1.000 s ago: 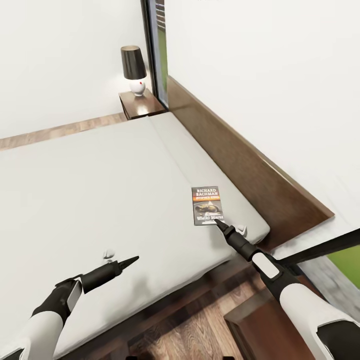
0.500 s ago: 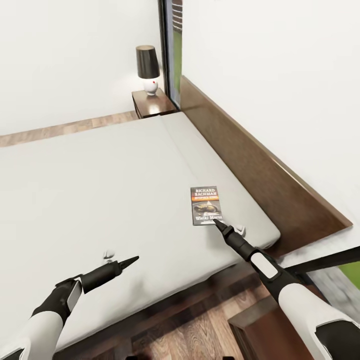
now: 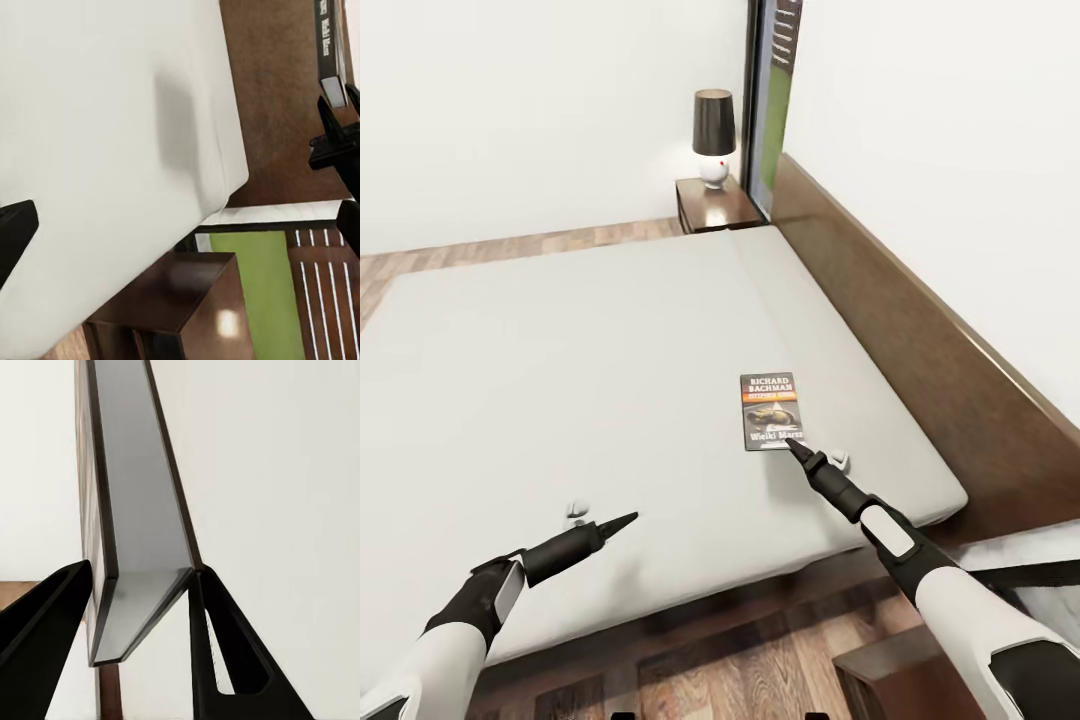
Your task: In the bedroom, move the book from the bed onto either nightstand, and place the two sandals side by side next to the bed.
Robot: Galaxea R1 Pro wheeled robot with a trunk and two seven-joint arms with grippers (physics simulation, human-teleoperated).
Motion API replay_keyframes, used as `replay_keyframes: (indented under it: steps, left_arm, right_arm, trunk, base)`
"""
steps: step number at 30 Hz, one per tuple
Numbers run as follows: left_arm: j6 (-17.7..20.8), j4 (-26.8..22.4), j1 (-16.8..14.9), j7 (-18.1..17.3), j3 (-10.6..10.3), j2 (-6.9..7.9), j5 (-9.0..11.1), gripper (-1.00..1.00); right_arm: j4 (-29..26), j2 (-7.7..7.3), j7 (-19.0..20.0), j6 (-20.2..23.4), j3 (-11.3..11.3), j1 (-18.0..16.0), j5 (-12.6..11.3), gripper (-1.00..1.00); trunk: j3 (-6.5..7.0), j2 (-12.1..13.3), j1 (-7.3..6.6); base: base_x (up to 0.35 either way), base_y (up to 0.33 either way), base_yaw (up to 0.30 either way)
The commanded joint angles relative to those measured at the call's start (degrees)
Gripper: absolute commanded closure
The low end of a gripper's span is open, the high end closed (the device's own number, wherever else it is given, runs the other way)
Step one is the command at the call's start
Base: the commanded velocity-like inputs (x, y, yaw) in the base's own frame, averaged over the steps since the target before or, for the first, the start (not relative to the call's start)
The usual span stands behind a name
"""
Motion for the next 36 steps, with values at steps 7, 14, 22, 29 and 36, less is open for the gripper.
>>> replay_keyframes:
  steps: [7,14,22,29,36]
  left_arm:
    - [0.6,0.0,-0.1,-0.4,0.4,-0.06,-0.3,-1.00]
    - [0.6,0.1,-0.1,-0.4,0.4,-0.03,-0.3,-1.00]
    - [0.6,0.1,-0.1,-0.4,0.4,-0.02,-0.3,-1.00]
    - [0.6,0.1,-0.1,-0.4,0.4,-0.03,-0.3,-1.00]
    - [0.6,0.1,-0.1,-0.3,0.4,-0.09,-0.3,-1.00]
  right_arm:
    - [0.0,-0.06,0.1,0.4,0.2,0.0,-0.7,1.00]
    - [0.0,-0.06,0.1,0.4,0.2,0.0,-0.7,1.00]
    - [0.0,-0.06,0.1,0.4,0.2,0.0,-0.7,1.00]
    - [0.0,-0.06,0.1,0.4,0.2,0.0,-0.7,1.00]
    - [0.0,-0.06,0.1,0.4,0.2,0.0,-0.7,1.00]
  trunk:
    - [-0.04,0.0,0.01]
    - [-0.04,0.0,0.01]
    - [-0.04,0.0,0.01]
    - [-0.04,0.0,0.01]
    - [-0.04,0.0,0.01]
  base:
    - [0.000,0.000,0.294]
    - [-0.076,0.000,0.294]
    - [-0.111,0.000,0.294]
    - [-0.006,0.000,0.294]
    - [0.000,0.000,0.294]
